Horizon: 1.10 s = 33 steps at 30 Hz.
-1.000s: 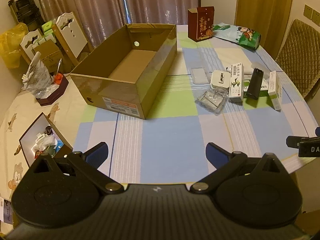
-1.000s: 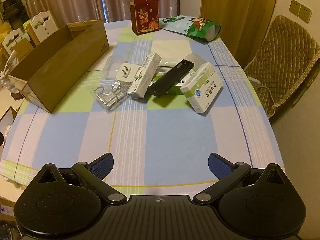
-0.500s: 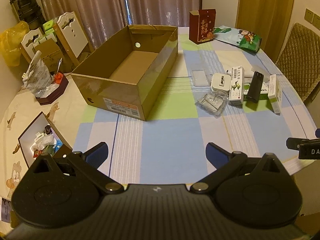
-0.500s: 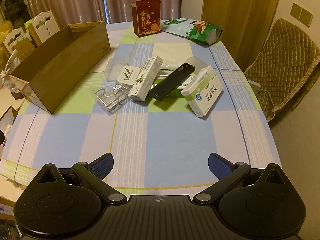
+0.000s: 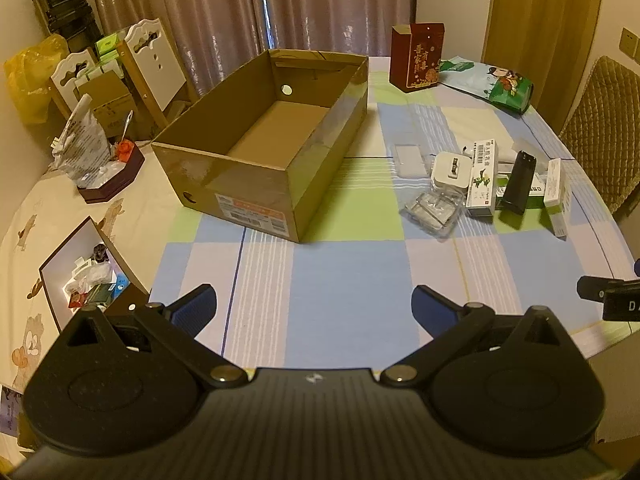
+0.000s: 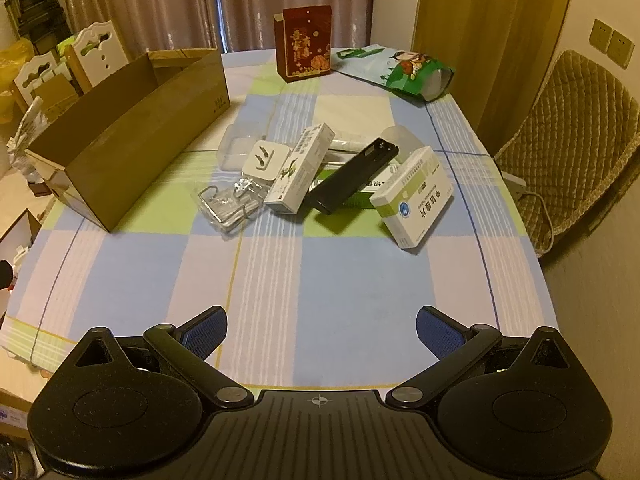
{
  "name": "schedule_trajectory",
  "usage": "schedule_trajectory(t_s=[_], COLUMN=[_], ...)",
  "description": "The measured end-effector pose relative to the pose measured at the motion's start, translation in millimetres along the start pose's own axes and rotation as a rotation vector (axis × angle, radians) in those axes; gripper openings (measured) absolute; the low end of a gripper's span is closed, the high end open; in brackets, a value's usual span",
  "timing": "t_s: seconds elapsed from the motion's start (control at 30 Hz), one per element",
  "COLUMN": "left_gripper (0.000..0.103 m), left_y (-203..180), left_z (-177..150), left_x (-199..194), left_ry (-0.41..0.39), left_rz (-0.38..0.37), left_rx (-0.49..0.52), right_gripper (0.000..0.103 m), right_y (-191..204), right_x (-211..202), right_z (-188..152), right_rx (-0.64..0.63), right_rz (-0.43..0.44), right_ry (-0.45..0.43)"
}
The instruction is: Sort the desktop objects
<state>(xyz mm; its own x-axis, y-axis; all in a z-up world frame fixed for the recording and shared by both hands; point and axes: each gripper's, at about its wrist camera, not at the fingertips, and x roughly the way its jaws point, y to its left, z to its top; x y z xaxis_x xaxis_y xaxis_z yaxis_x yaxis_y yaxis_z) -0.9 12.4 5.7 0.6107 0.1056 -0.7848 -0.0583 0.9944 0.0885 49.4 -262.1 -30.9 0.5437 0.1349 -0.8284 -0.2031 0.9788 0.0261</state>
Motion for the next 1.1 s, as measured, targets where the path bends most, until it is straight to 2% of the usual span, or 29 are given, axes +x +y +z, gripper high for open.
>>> schedule_trajectory(t_s=[1.1], left_gripper=[0.103], left_y=[-13.3], left_z=[9.5], left_x=[17.8], left_ry=[0.034], left_rz=[0.007], left_rx=[-0.010], right_gripper=[0.103], right_y=[-17.3], right_x=[18.4], right_z=[14.9], right_rx=[-0.020], right_rz=[0.021], right_ry=[0.014])
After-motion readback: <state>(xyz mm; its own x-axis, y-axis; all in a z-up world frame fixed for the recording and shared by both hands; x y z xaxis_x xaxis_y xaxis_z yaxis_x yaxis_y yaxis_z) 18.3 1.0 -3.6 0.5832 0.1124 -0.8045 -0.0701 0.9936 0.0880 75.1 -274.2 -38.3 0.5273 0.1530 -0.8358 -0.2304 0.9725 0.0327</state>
